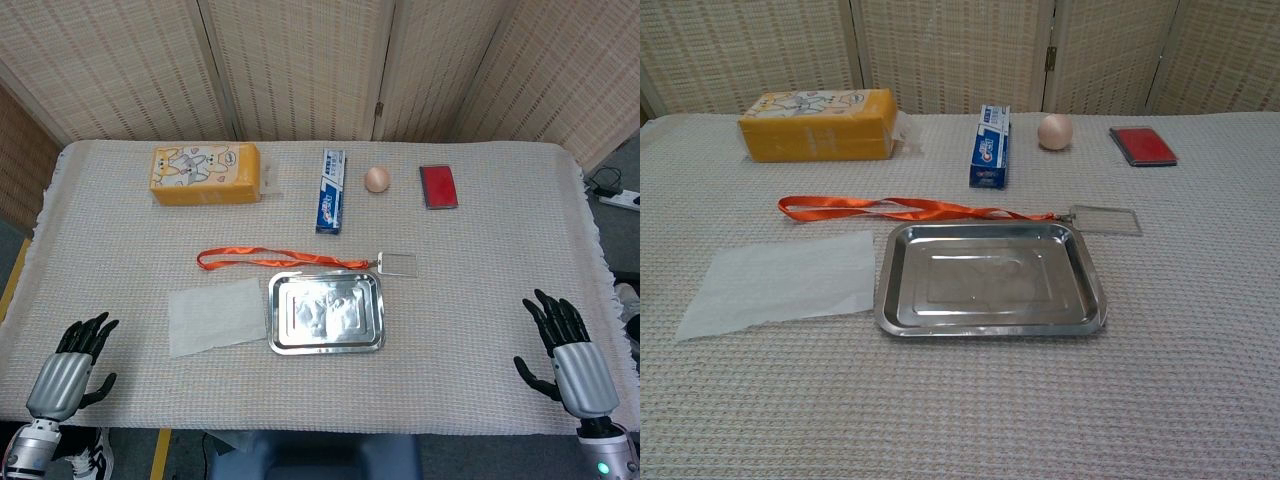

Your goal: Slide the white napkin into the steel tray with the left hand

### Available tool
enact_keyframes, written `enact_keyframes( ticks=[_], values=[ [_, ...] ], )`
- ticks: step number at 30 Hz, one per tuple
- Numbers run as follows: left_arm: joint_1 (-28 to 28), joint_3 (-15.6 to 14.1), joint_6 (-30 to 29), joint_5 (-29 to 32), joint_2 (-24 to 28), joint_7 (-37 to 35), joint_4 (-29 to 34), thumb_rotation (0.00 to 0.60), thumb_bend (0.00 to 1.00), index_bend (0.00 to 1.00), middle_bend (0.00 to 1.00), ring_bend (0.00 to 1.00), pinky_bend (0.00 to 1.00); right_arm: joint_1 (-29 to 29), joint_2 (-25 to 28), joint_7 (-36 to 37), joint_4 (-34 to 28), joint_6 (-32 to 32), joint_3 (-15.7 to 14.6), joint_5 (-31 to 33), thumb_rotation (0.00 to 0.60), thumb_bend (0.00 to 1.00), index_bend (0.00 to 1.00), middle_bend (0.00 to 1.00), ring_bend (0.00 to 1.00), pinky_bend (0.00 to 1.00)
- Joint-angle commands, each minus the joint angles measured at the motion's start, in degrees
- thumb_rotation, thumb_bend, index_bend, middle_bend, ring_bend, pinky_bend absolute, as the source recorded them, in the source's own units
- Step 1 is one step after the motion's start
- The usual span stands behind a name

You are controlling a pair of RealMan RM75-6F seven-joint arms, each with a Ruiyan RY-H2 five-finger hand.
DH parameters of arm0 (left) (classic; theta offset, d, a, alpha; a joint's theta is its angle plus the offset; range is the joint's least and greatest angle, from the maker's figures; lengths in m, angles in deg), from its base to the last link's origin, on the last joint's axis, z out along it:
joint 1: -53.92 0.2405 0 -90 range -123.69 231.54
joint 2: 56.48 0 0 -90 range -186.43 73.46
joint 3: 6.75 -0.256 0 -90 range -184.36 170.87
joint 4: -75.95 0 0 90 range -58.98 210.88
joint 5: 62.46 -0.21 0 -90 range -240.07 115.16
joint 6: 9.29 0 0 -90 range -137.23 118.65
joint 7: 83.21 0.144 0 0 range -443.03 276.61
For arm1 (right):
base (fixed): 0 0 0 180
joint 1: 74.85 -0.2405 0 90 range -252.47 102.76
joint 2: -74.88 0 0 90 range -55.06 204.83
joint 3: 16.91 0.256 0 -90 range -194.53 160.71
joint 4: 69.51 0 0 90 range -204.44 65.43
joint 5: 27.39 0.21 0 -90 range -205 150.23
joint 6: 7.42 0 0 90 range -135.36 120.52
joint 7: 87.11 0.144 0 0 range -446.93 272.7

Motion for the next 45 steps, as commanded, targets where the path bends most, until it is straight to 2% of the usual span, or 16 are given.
enact_keyframes(
  ticks=[1, 10, 12, 14, 15, 16, 18, 19, 22, 26, 32, 45],
  values=[
    [0.14, 0.03, -0.15, 0.18, -0.11, 0.26, -0.01, 0.600, 0.44, 0.10, 0.00, 0.00, 0.00, -0.10, 0.07, 0.32, 0.02, -0.31, 0.00, 0.16, 0.600, 0.38, 0.00, 0.00, 0.00, 0.00],
    [-0.08, -0.58, -0.90, -2.22, -0.86, 0.98, 0.55, 0.600, 0.44, 0.09, 0.00, 0.00, 0.00, 0.44, 0.68, 0.98, -0.07, 0.50, -0.24, -0.18, 0.600, 0.38, 0.00, 0.00, 0.00, 0.00],
    [0.03, -0.62, -2.21, -3.79, -1.90, 0.52, 0.12, 0.600, 0.44, 0.08, 0.03, 0.01, 0.02, 0.74, 1.00, 1.38, -0.41, 1.04, -0.22, -0.15, 0.600, 0.38, 0.00, 0.00, 0.00, 0.00],
    [0.29, -0.17, -4.65, -5.70, -4.22, 0.12, -1.73, 0.600, 0.44, 0.10, 0.22, 0.13, 0.16, 1.07, 1.39, 1.65, -0.87, 2.07, -0.22, -0.75, 0.600, 0.38, 0.00, 0.00, 0.00, 0.00],
    [0.32, 0.11, -5.69, -6.52, -5.47, 0.19, -2.91, 0.600, 0.44, 0.13, 0.42, 0.30, 0.32, 1.22, 1.40, 1.47, -0.86, 2.55, -0.17, -0.99, 0.600, 0.38, 0.00, 0.00, 0.00, 0.00],
    [0.33, 0.10, -6.10, -7.05, -6.84, 0.20, -3.86, 0.600, 0.44, 0.17, 0.67, 0.51, 0.51, 1.40, 1.37, 1.21, -0.80, 2.95, -0.15, -1.15, 0.600, 0.38, 0.00, 0.00, 0.00, 0.00],
    [0.07, 0.02, -5.96, -7.58, -8.31, 0.22, -4.28, 0.600, 0.44, 0.24, 0.91, 0.74, 0.70, 1.43, 1.34, 1.34, -0.83, 2.80, -0.19, -1.04, 0.600, 0.38, 0.00, 0.00, 0.00, 0.00],
    [-0.11, 0.09, -5.77, -7.64, -8.95, 0.53, -4.36, 0.600, 0.43, 0.28, 0.97, 0.83, 0.78, 1.40, 1.34, 1.37, -0.77, 2.61, -0.21, -0.95, 0.600, 0.38, 0.00, 0.00, 0.00, 0.00],
    [-0.56, 0.61, -4.13, -6.04, -10.67, 2.95, -3.56, 0.600, 0.41, 0.37, 1.00, 0.96, 0.88, 1.30, 1.40, 1.59, -0.64, 2.18, -0.25, -0.82, 0.600, 0.38, 0.00, 0.00, 0.00, 0.00],
    [-0.09, 2.00, -1.19, 0.92, -12.22, 5.72, 2.90, 0.600, 0.39, 0.43, 1.00, 1.00, 0.99, 1.62, 1.58, 2.15, -0.65, 3.54, 0.10, -1.31, 0.600, 0.38, 0.00, 0.00, 0.00, 0.00],
    [-0.85, 2.87, -1.53, 0.77, -16.32, 8.20, 2.90, 0.600, 0.38, 0.47, 1.00, 1.00, 1.00, 2.15, 1.72, 2.77, -0.80, 5.30, 0.78, -1.37, 0.600, 0.38, 0.00, 0.00, 0.00, 0.00],
    [-3.71, 4.93, -0.26, 1.60, -25.24, 10.75, -4.83, 0.600, 0.32, 0.47, 1.00, 1.00, 1.00, 2.39, 1.95, 3.03, -0.66, 5.79, 1.99, -0.03, 0.600, 0.38, 0.00, 0.00, 0.00, 0.00]
  ],
)
